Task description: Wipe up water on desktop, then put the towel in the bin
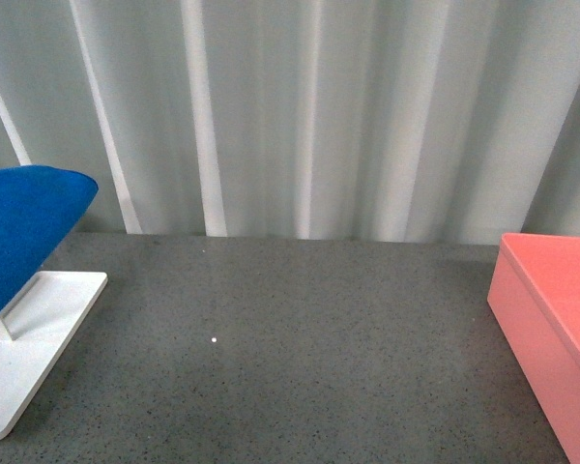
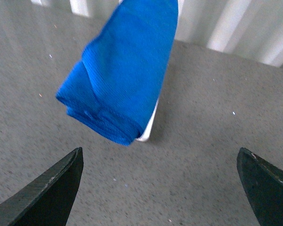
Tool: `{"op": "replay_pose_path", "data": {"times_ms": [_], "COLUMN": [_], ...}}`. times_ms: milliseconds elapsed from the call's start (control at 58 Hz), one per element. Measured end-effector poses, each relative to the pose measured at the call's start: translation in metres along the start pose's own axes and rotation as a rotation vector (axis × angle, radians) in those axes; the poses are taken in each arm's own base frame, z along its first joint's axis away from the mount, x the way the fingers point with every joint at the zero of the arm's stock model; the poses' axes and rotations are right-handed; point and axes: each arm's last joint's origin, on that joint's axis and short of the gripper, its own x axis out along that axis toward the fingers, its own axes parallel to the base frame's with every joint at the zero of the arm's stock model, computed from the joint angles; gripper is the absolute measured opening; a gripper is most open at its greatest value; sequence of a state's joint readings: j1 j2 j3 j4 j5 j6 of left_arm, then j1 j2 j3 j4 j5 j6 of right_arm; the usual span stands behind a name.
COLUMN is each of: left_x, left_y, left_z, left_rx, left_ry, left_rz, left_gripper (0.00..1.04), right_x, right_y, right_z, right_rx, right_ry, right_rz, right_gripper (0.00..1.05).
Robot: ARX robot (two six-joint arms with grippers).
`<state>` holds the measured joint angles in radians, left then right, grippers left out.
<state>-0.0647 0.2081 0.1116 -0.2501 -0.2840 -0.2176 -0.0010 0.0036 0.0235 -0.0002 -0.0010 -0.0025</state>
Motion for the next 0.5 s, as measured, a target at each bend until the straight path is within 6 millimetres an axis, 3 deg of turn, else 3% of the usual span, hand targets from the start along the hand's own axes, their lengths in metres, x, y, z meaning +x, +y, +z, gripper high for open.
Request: {"op": "replay_pose_path", "data": {"times_ms": [86, 311, 431, 500], "left_x": [0.006, 0.031, 0.057, 0.086], "left_y": [0.000, 0.000, 0.002, 0.003], "left_z": [0.005, 0.050, 0.075, 0.096], "left_rx": [-0.053, -0.082, -0.064, -0.031], "left_ry": [0.013, -0.064, -0.075, -0.043], "left_rz": [-0.003, -0.036, -0.033, -0.028], "left_gripper": [0.98, 0.98, 0.98, 0.98], "right_x": [0.000, 0.000, 0.000, 0.000], "right_y": [0.000, 0.000, 0.000, 0.000], "right_z": [0.000, 0.000, 0.000, 0.000], "right_rx": [0.000, 0.000, 0.000, 0.000], "right_ry": [0.000, 0.000, 0.000, 0.000], "right_rz": [0.000, 0.000, 0.000, 0.000], "right_gripper": [0.98, 0.98, 0.98, 0.98]}}
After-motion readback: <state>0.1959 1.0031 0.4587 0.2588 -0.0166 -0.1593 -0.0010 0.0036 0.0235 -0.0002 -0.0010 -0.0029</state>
